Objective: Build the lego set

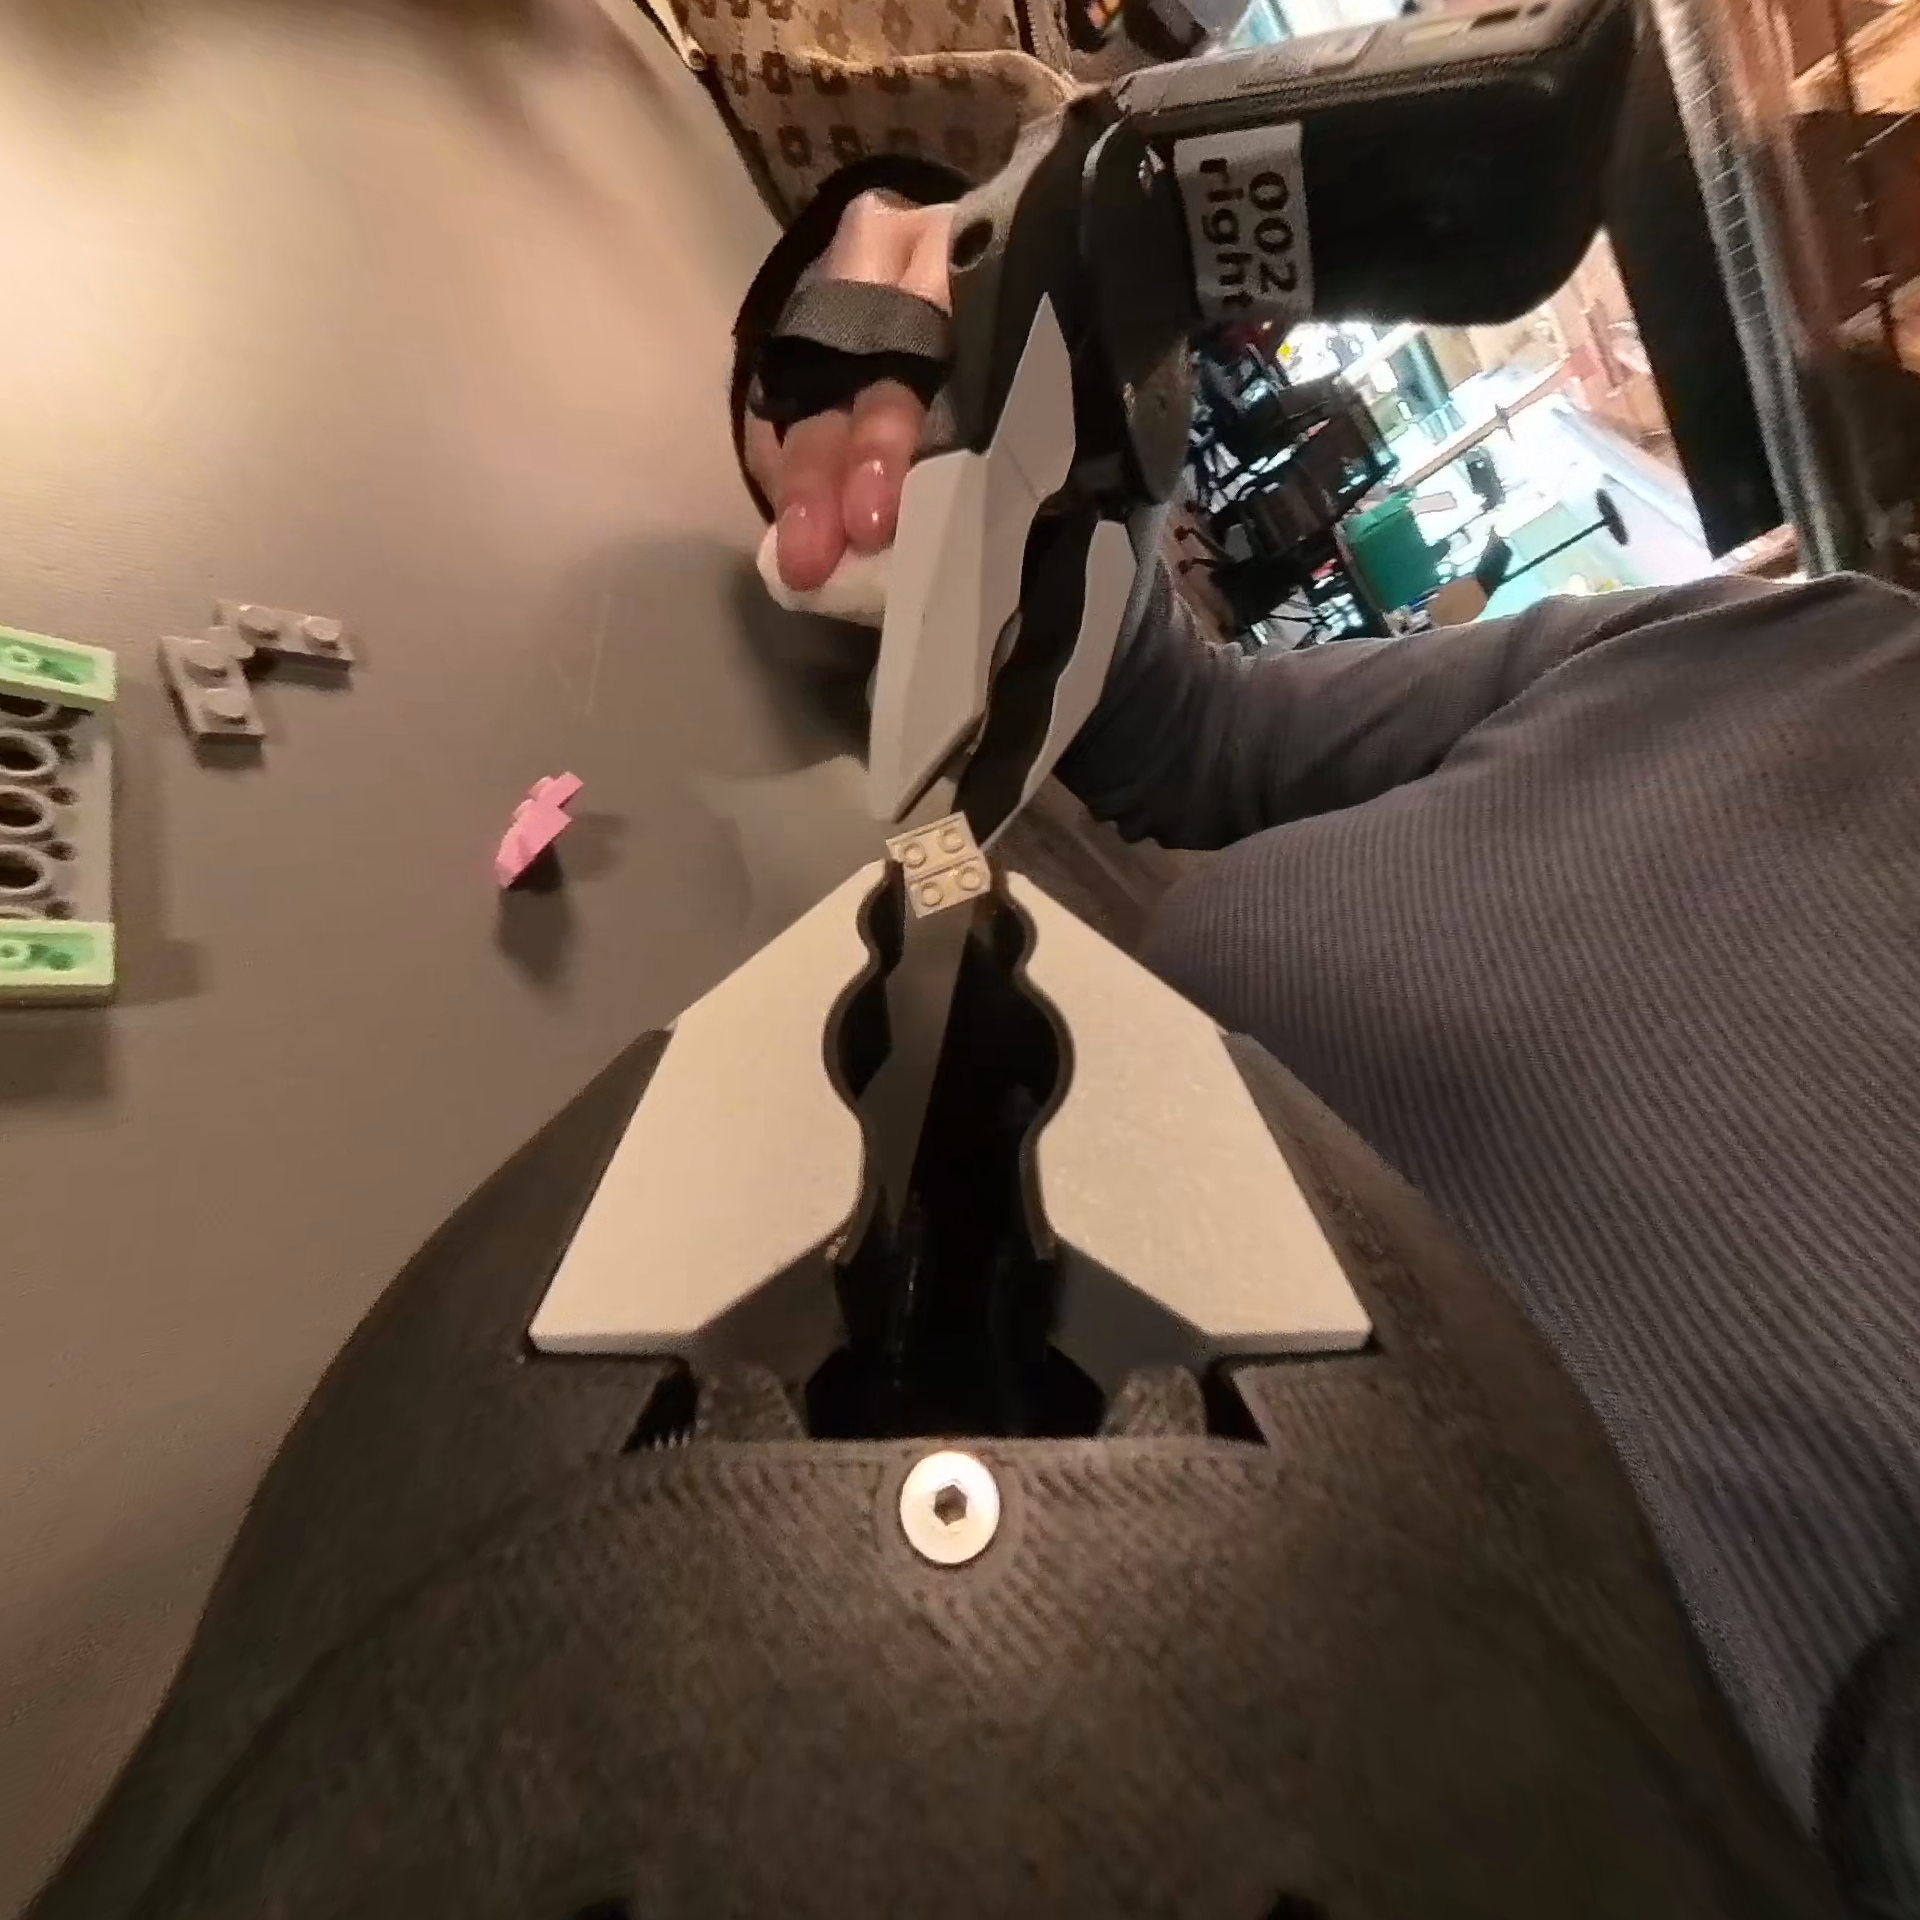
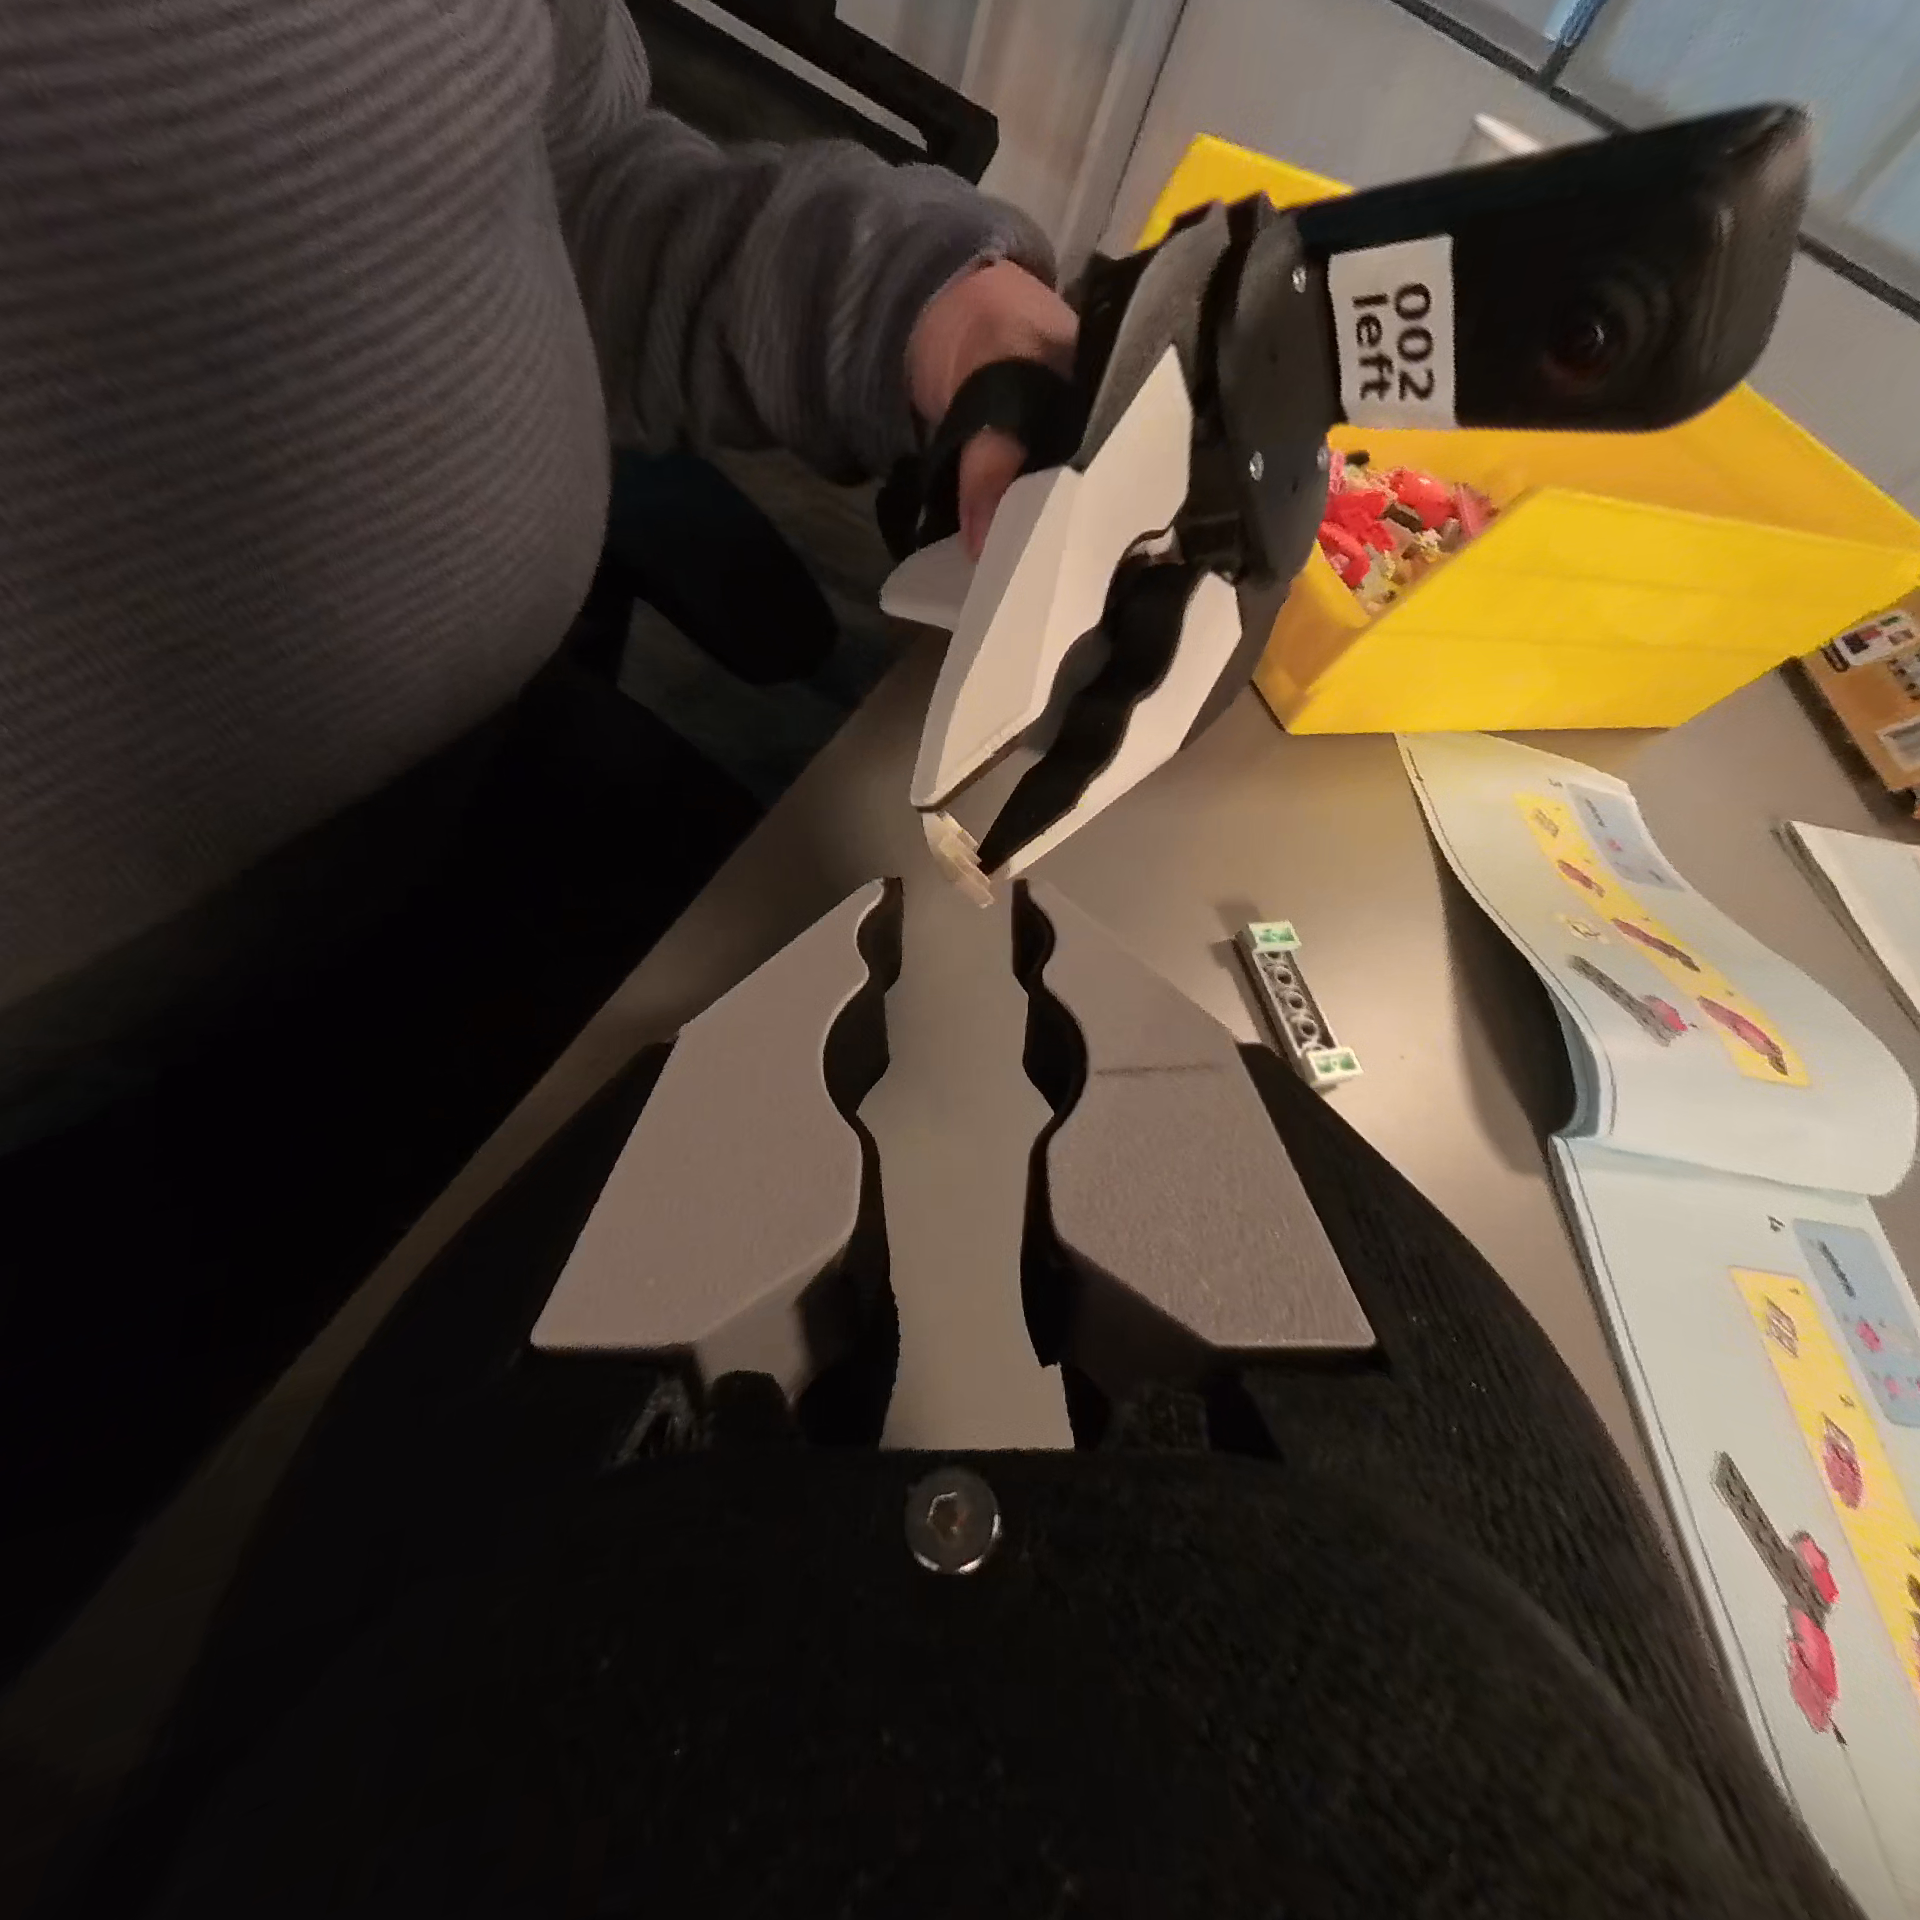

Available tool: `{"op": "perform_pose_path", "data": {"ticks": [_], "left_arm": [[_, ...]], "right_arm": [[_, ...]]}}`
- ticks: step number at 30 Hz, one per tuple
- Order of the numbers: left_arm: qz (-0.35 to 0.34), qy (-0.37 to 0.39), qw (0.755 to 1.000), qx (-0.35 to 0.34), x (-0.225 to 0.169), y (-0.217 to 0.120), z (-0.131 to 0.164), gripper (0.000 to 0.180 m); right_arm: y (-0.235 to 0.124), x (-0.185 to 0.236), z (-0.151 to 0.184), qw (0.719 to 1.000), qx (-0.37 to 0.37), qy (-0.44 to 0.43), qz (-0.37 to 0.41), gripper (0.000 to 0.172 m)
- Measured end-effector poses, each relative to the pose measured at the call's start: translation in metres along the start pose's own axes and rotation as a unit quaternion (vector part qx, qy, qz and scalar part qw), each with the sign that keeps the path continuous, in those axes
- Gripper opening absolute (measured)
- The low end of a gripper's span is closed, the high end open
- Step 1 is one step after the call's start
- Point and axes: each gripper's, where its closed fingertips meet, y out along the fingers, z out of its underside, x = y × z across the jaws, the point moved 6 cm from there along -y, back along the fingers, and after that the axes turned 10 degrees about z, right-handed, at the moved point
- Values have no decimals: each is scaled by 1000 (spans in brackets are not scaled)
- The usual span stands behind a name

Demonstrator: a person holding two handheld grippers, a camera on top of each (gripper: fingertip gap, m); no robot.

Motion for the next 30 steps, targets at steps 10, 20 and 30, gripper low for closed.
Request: {"op": "perform_pose_path", "data": {"ticks": [10, 20, 30], "left_arm": [[17, 5, 1000, 7, 2, 4, -1, 15], [-203, 264, 937, 104, 8, 12, -2, 26], [-264, 325, 891, 174, 24, 25, 3, 13]], "right_arm": [[-1, -1, 1, 1000, 10, 14, -9, 4], [7, -14, 36, 986, 148, 72, 28, 2], [8, -12, 38, 981, 155, 117, -2, 2]]}}
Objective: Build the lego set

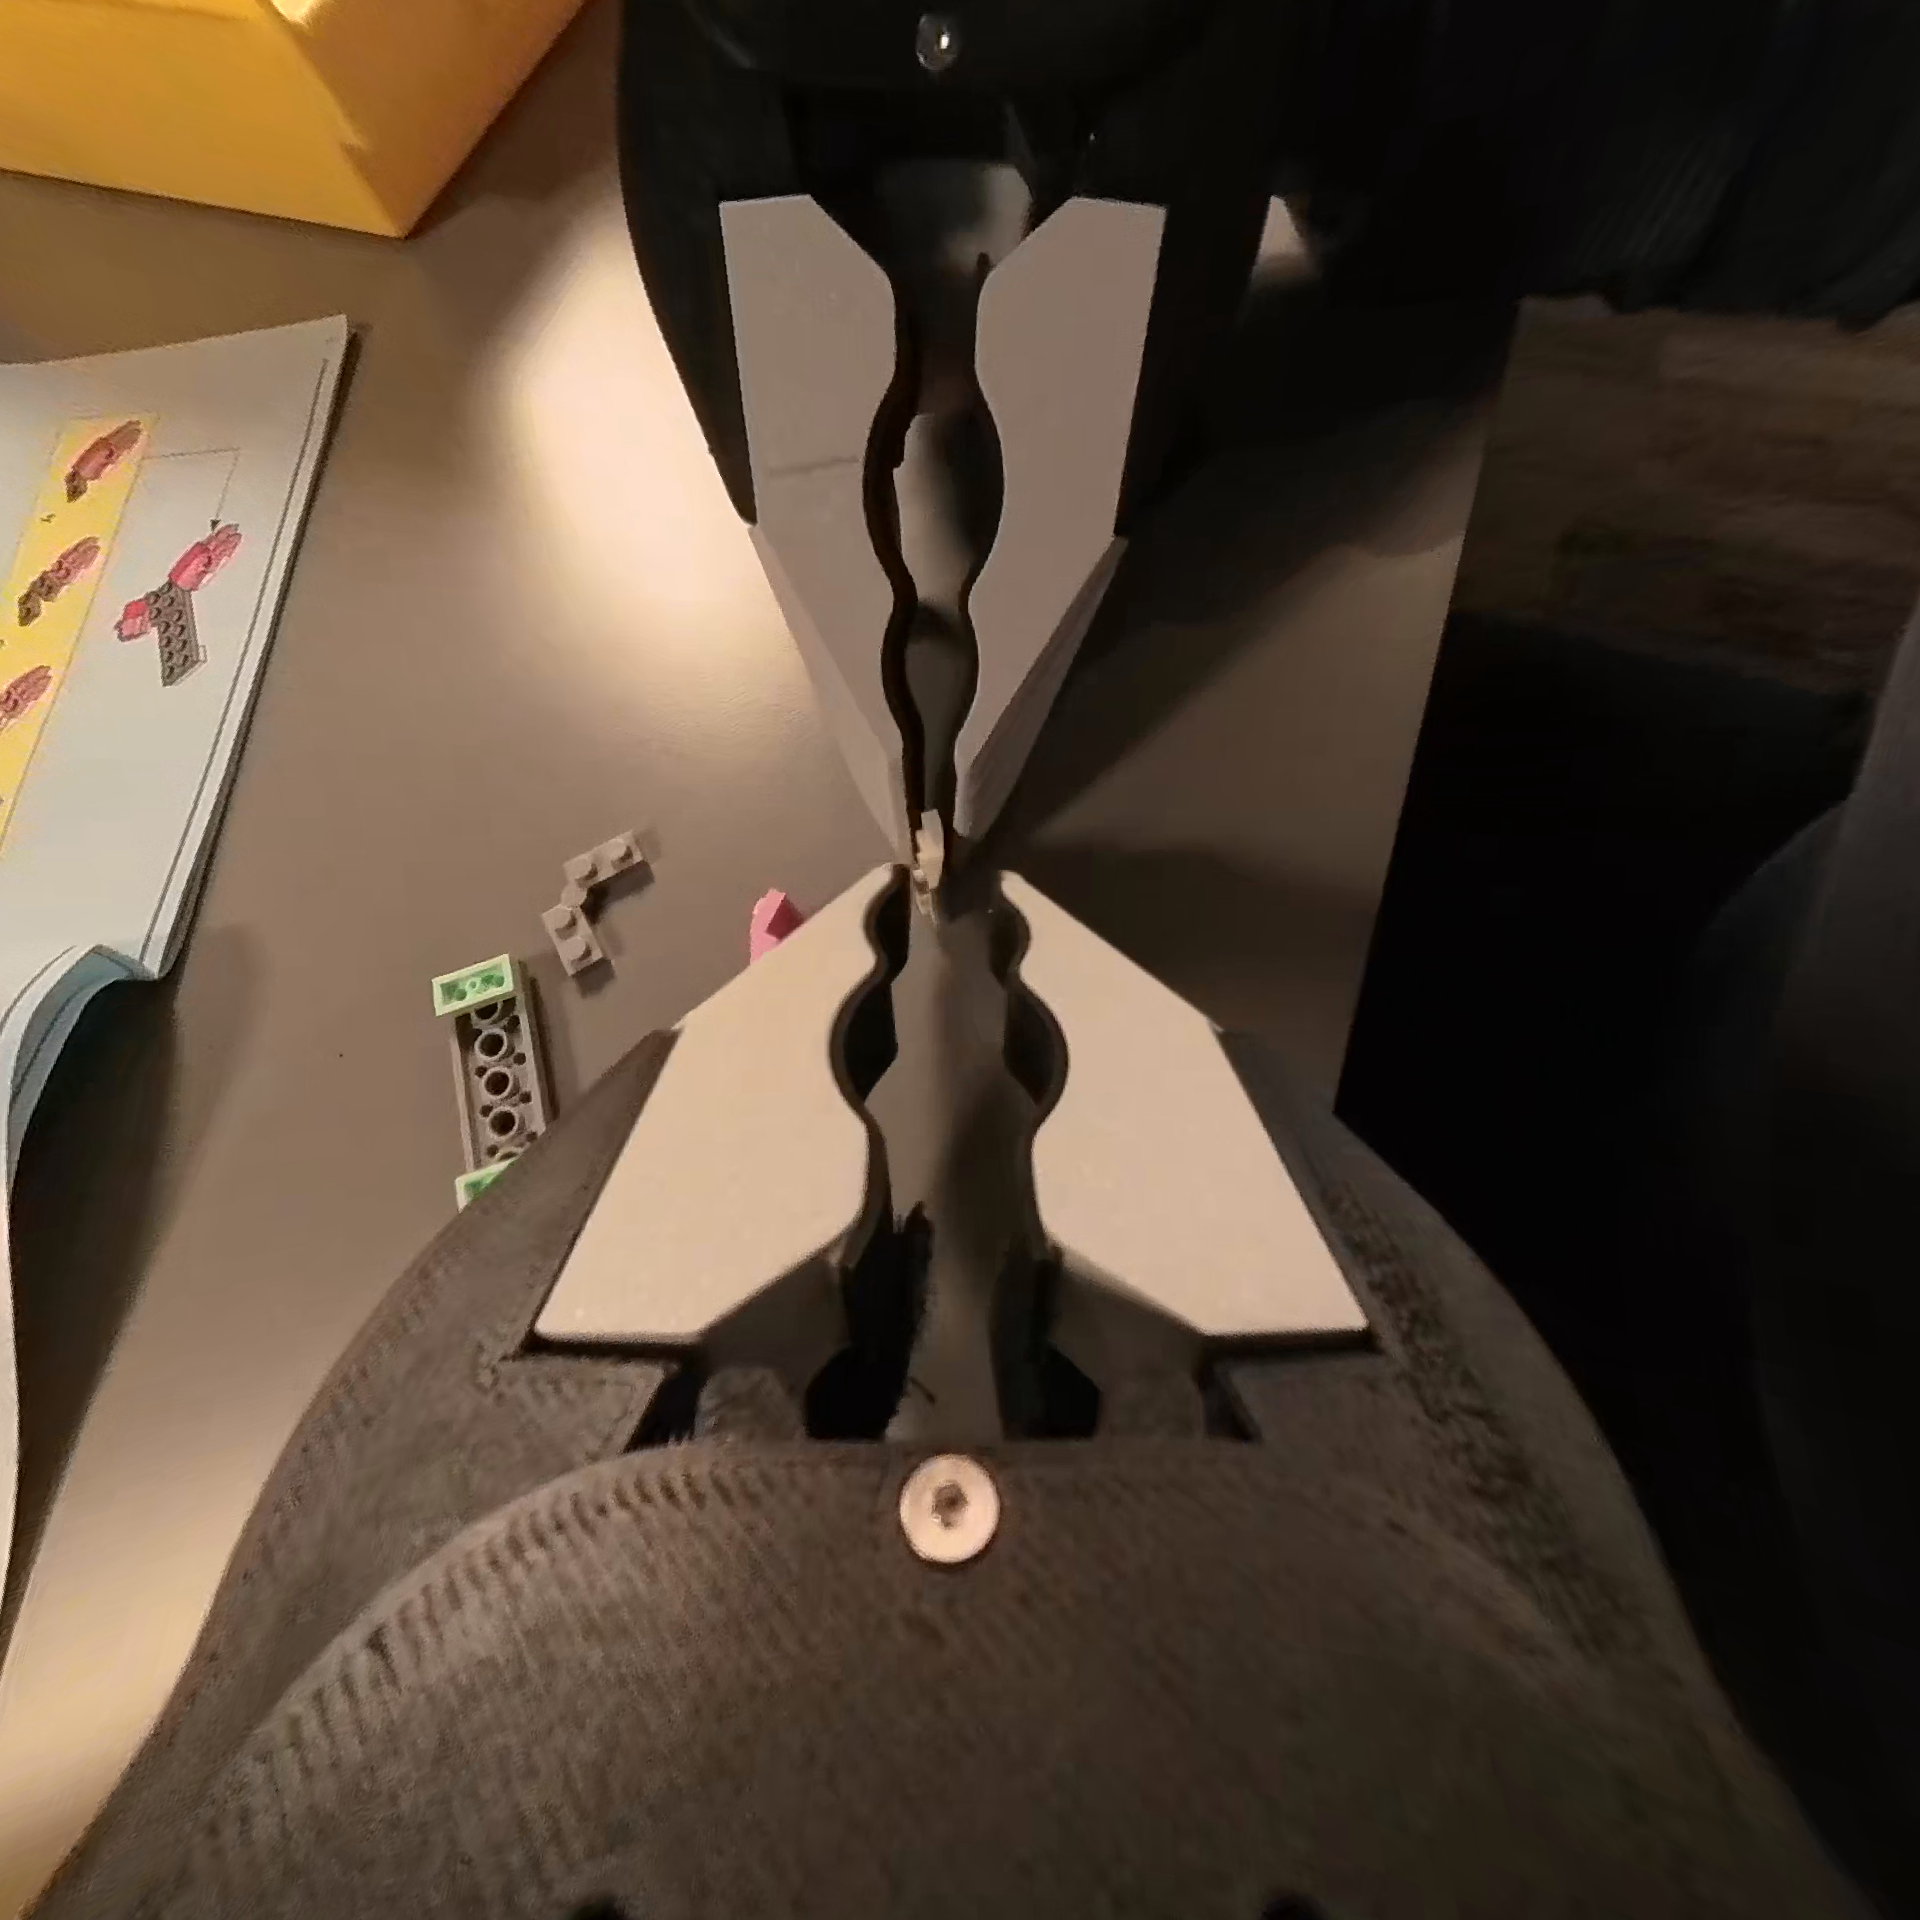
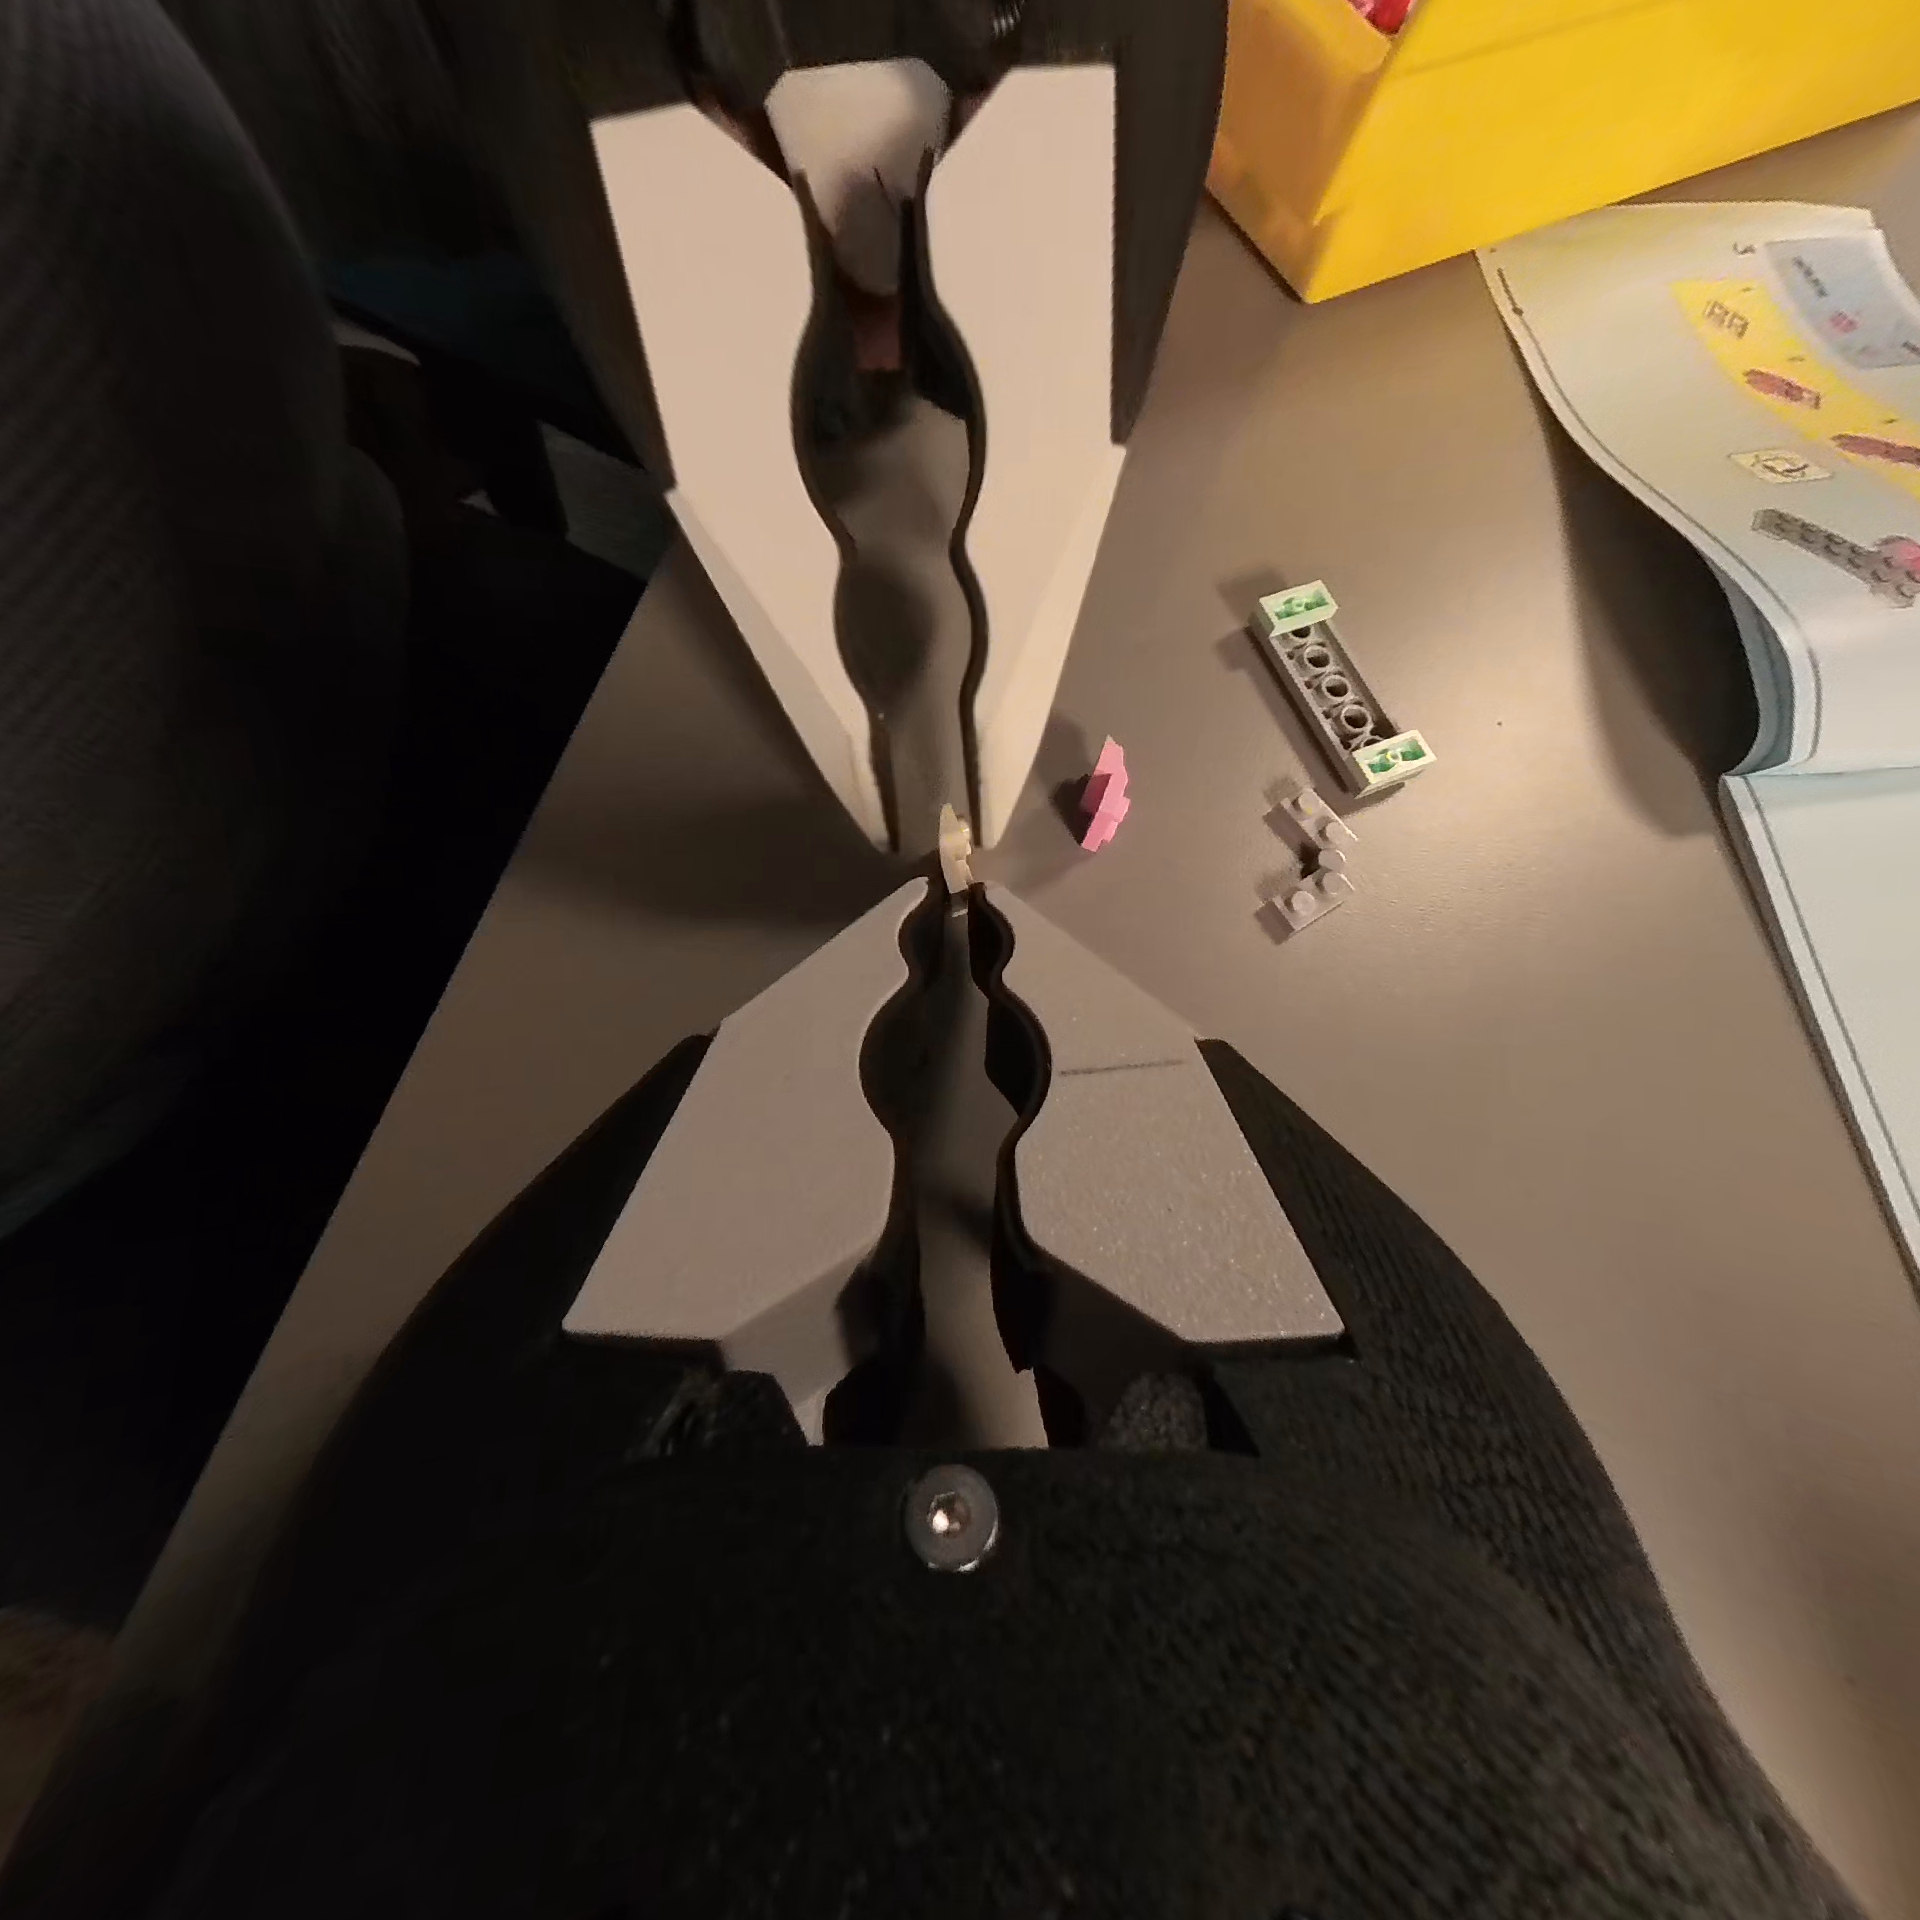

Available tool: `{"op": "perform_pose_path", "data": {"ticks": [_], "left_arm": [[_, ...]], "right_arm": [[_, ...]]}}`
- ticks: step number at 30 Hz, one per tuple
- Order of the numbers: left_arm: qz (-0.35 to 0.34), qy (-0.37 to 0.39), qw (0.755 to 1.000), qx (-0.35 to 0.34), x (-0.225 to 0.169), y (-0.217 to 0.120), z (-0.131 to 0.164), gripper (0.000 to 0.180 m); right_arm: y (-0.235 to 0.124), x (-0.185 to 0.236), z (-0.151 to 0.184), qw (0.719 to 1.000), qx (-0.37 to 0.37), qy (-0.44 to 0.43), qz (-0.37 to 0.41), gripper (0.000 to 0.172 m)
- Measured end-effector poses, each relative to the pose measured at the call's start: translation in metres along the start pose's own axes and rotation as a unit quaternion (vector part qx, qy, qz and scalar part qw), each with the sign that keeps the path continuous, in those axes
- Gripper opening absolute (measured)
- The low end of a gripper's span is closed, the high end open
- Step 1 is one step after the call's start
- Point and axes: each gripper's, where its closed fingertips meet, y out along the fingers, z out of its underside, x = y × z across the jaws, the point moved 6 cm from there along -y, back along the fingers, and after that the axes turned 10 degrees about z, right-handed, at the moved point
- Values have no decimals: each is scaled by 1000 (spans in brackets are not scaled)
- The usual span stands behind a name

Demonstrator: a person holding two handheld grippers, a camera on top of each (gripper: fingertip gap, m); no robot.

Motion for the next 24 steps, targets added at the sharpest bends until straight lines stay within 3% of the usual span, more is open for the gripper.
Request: {"op": "perform_pose_path", "data": {"ticks": [2, 8, 17, 24], "left_arm": [[-3, 6, 1000, 10, 2, 2, 1, 4], [24, -5, 1000, 16, 2, -1, 3, 4], [44, -27, 999, -1, -1, -2, 6, 4], [54, -41, 998, -5, -4, -7, 9, 22]], "right_arm": [[0, 1, 0, 1000, 2, 0, -6, 2], [-3, 4, -4, 999, -27, -20, -10, 10], [-4, 7, -6, 999, -34, -29, -15, 1], [-3, 4, -6, 999, -31, -21, -6, 1]]}}
